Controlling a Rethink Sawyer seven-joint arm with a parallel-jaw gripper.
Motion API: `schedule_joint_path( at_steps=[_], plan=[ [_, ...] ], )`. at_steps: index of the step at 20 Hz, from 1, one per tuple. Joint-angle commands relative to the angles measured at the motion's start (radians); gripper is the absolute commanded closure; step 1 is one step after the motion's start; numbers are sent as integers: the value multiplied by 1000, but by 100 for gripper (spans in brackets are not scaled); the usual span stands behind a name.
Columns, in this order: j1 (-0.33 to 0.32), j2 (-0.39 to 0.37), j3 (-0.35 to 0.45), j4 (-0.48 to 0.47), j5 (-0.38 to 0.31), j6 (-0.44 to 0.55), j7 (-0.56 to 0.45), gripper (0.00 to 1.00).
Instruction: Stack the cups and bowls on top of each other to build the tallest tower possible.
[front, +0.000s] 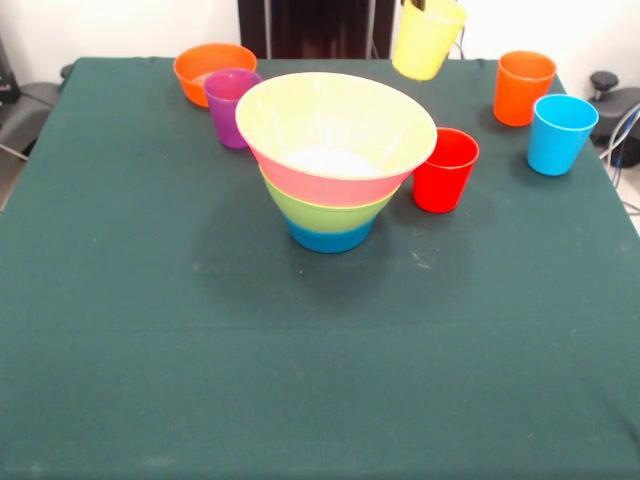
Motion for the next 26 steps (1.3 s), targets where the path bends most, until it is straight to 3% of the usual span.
schedule_joint_path(
  at_steps=[1, 7, 12, 26],
  plan=[
    [-44, -75, 125, 56, 38, 129, 28, 100],
    [-98, -92, 129, 38, 17, 179, -12, 100],
    [-120, -163, 115, 41, 1, 254, -32, 100],
    [-216, -231, 118, 114, -55, 265, -127, 100]
  ],
)
